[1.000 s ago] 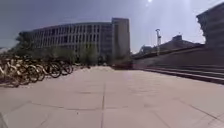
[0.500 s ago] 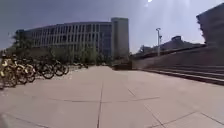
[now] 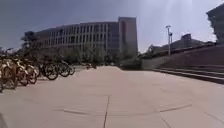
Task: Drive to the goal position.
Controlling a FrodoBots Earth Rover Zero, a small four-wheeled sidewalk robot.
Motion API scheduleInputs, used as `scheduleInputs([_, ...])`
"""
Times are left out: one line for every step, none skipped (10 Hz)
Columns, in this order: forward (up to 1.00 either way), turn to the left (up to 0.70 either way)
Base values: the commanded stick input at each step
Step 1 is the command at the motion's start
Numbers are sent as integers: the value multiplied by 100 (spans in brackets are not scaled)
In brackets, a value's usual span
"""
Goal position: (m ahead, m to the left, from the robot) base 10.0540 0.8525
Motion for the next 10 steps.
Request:
scheduleInputs([100, 0])
scheduleInputs([100, 0])
scheduleInputs([100, 0])
scheduleInputs([100, 0])
scheduleInputs([100, 0])
scheduleInputs([100, 0])
scheduleInputs([100, 0])
scheduleInputs([100, -4])
scheduleInputs([100, -33])
scheduleInputs([100, -40])
